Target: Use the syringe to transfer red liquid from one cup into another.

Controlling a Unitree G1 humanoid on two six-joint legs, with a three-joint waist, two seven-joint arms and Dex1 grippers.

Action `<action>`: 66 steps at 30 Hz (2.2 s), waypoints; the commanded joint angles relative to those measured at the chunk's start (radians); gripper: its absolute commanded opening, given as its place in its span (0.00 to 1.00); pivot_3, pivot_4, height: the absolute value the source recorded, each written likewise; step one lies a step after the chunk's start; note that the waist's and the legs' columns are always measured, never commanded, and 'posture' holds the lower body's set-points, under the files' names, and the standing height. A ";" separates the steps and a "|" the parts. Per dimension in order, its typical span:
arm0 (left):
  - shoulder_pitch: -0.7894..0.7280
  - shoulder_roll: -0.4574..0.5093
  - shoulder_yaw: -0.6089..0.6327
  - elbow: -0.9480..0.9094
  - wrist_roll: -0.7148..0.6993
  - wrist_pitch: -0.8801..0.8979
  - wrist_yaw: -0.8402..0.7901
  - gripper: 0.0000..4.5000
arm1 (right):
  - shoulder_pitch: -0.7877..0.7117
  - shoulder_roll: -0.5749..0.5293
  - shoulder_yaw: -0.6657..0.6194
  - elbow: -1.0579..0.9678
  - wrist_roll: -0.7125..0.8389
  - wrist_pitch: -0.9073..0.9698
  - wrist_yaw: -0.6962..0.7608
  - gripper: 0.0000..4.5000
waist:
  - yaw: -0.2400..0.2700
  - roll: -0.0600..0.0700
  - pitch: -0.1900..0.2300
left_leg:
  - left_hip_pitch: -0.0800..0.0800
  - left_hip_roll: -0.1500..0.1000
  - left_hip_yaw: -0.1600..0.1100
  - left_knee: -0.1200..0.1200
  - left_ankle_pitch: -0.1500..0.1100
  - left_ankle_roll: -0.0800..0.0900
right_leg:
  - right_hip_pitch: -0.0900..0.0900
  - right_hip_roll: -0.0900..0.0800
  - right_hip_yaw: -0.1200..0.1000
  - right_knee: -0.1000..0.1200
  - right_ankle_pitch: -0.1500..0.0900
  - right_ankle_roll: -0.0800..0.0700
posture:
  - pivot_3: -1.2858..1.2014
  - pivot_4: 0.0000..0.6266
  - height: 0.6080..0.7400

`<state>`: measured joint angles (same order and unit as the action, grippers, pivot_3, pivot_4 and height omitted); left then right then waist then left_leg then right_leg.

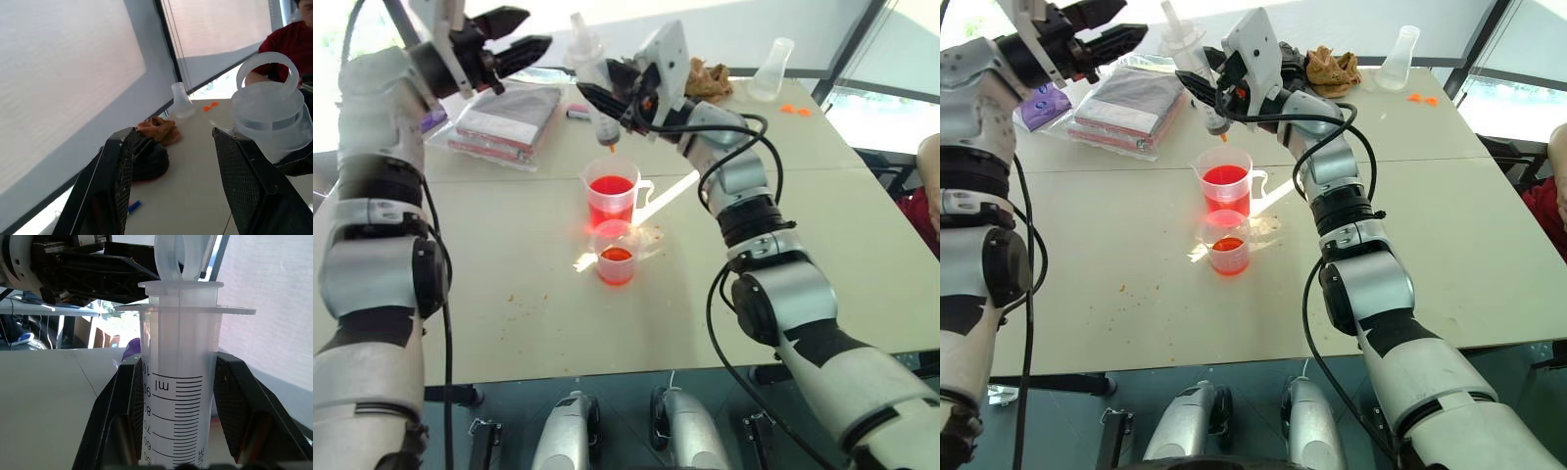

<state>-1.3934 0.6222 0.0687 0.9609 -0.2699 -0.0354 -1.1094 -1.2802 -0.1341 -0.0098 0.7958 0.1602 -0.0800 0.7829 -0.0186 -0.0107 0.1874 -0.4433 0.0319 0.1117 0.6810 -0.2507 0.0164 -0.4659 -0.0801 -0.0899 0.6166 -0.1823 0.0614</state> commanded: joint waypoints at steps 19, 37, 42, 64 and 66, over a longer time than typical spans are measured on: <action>-0.046 -0.009 0.034 -0.030 0.014 -0.010 -0.104 0.58 | 0.078 0.047 -0.005 -0.213 0.083 0.156 -0.046 0.33 | 0.004 0.000 0.000 | 0.000 0.001 -0.001 0.002 0.000 0.001 | 0.000 -0.001 0.000 0.002 0.000 0.000 | 0.52 0.24 1.00; 0.009 -0.105 0.008 0.019 0.070 -0.053 -0.131 0.30 | 0.196 0.076 0.028 -0.372 0.086 0.289 -0.065 0.33 | 0.000 0.000 0.000 | 0.000 0.000 -0.001 0.002 0.000 0.001 | 0.000 0.000 0.000 0.003 0.000 0.000 | 0.52 0.24 1.00; 0.046 -0.126 0.013 -0.014 0.062 -0.042 -0.136 0.05 | 0.231 0.082 0.035 -0.380 0.077 0.287 -0.077 0.33 | 0.000 0.000 0.000 | 0.000 0.000 -0.001 0.002 0.000 0.001 | 0.000 0.000 0.000 0.004 0.000 0.000 | 0.52 0.24 1.00; -0.063 -0.175 0.064 0.099 0.074 -0.143 0.053 0.01 | 0.297 0.094 0.053 -0.269 0.039 0.192 -0.087 0.33 | 0.000 0.000 0.000 | 0.001 0.000 -0.002 0.003 0.000 0.001 | 0.000 0.000 0.000 0.004 0.000 0.000 | 0.52 0.24 1.00; -0.074 -0.172 0.066 0.110 0.076 -0.149 0.057 0.01 | 0.308 0.097 0.057 -0.265 0.037 0.190 -0.087 0.33 | 0.000 0.000 0.000 | 0.001 0.000 -0.002 0.003 0.000 0.001 | 0.000 0.000 0.000 0.004 0.000 0.000 | 0.52 0.24 1.00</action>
<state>-1.3836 0.4275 0.0926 1.0961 -0.1824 -0.1467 -1.1286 -0.9956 -0.0635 -0.0064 0.5330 0.2085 0.1190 0.6607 -0.0189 -0.0109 0.1874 -0.4425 0.0318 0.1102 0.6838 -0.2509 0.0173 -0.4656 -0.0805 -0.0897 0.6209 -0.1823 0.0616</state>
